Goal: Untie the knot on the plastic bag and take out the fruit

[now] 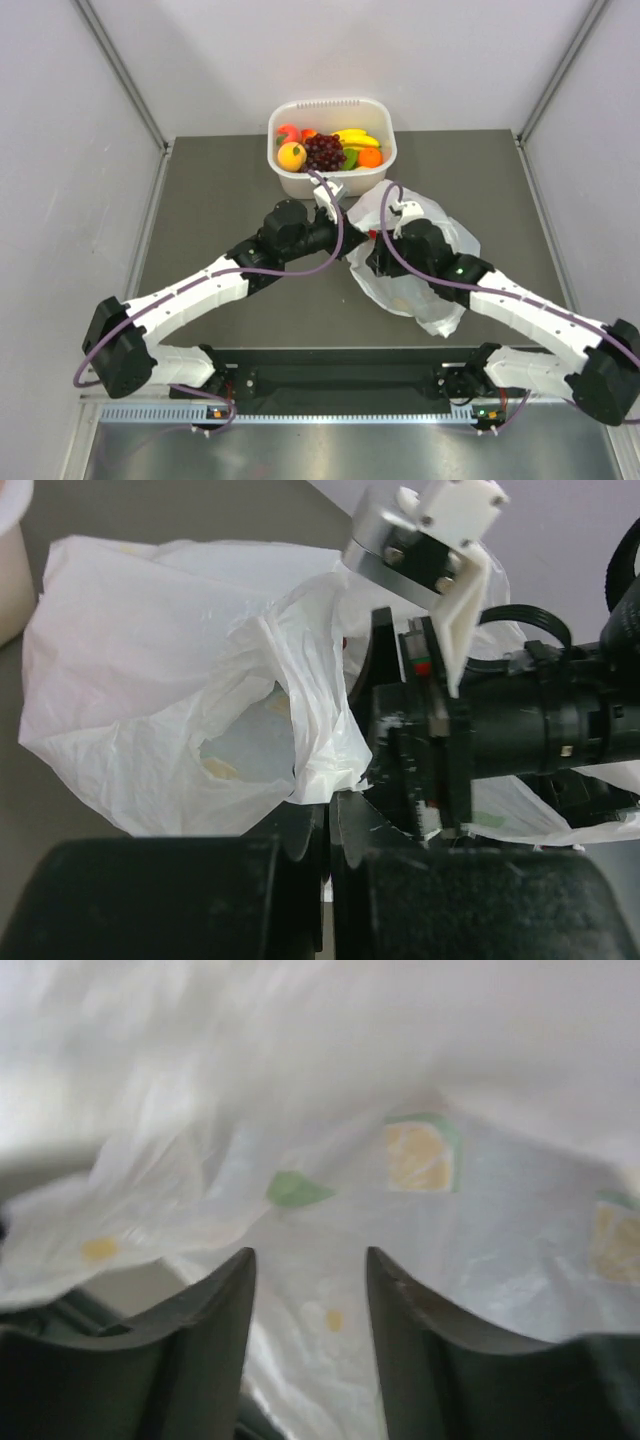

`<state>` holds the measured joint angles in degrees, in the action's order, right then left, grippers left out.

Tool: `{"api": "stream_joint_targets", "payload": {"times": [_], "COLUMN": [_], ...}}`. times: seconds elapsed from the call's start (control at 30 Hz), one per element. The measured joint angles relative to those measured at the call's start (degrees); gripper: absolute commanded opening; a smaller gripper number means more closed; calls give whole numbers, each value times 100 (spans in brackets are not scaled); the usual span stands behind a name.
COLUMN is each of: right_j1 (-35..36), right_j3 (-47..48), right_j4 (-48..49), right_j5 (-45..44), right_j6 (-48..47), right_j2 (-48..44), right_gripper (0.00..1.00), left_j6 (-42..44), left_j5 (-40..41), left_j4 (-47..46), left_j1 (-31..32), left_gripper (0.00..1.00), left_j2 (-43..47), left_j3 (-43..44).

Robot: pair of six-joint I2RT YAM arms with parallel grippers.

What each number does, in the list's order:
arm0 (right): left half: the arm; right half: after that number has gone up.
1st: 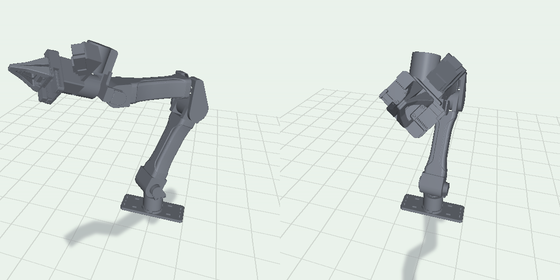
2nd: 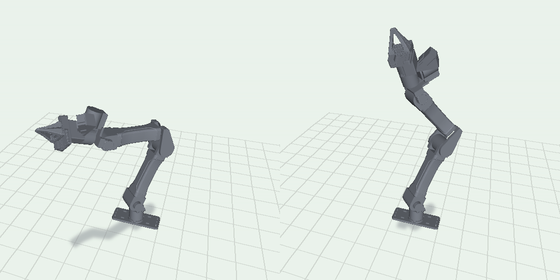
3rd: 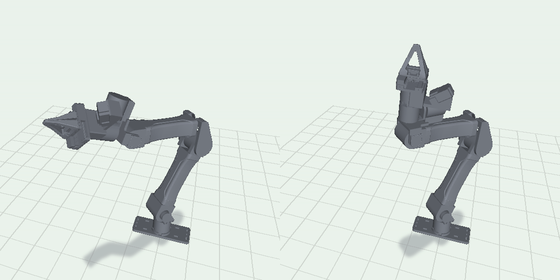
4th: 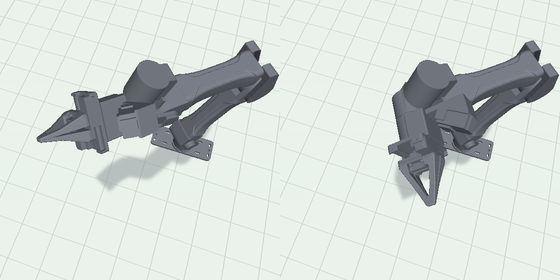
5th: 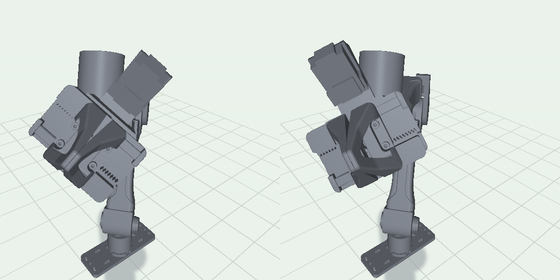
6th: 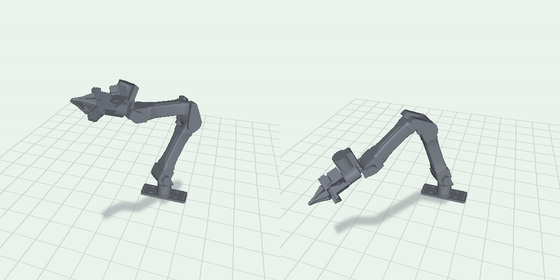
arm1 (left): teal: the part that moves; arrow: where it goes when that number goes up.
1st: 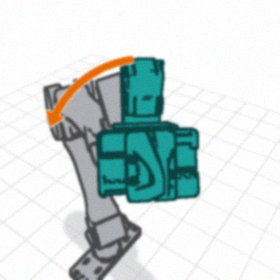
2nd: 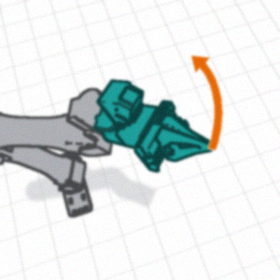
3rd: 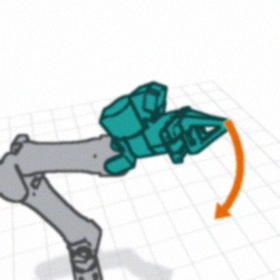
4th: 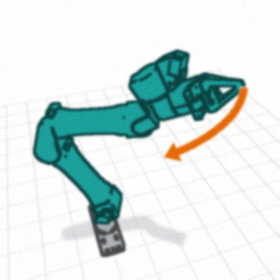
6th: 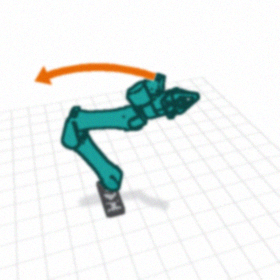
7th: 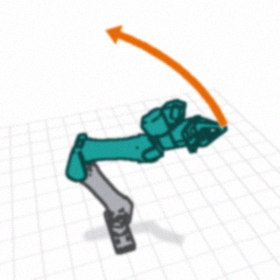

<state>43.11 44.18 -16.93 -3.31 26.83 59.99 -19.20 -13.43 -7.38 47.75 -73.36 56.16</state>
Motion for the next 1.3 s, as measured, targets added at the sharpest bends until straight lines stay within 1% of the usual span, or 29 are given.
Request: {"api": "stream_joint_targets", "payload": {"times": [0.03,0.1,0.13,0.2,0.23,0.27,0.3,0.5,0.7,0.93,1.07,1.3], "right_j1": [33,66,68,66,66,66,66,76,79,76,59,-4], "right_j3": [0,0,-2,-17,-31,-31,-31,-181,-514,-527,-555,-428], "right_j4": [68,195,258,428,514,601,704,1493,2500,3416,3790,4232], "right_j5": [-192,-664,-890,-1281,-1425,-1565,-1670,-2186,-2634,-2774,-2804,-2736], "right_j6": [26,179,254,407,461,529,575,739,798,833,822,737], "right_j2": [164,459,597,850,957,1071,1180,1655,1978,2796,3104,3792], "right_gripper": [61,68,73,78,84,85,90,99,100,100,100,100], "left_j6": [-66,-184,-221,-313,-352,-393,-442,-719,-992,-1279,-1388,-1412], "left_j5": [0,55,83,125,138,162,186,328,341,391,553,732], "left_j4": [0,4,4,4,11,11,13,90,138,238,299,350], "left_j1": [15,74,116,216,262,310,348,520,658,822,863,861], "left_gripper": [0,0,0,0,0,0,0,0,0,0,0,0], "left_j2": [-22,-31,-28,-20,0,42,107,732,1078,1102,1141,1292], "left_j3": [-44,-149,-190,-232,-247,-262,-278,-358,-520,-1178,-1523,-1587]}}
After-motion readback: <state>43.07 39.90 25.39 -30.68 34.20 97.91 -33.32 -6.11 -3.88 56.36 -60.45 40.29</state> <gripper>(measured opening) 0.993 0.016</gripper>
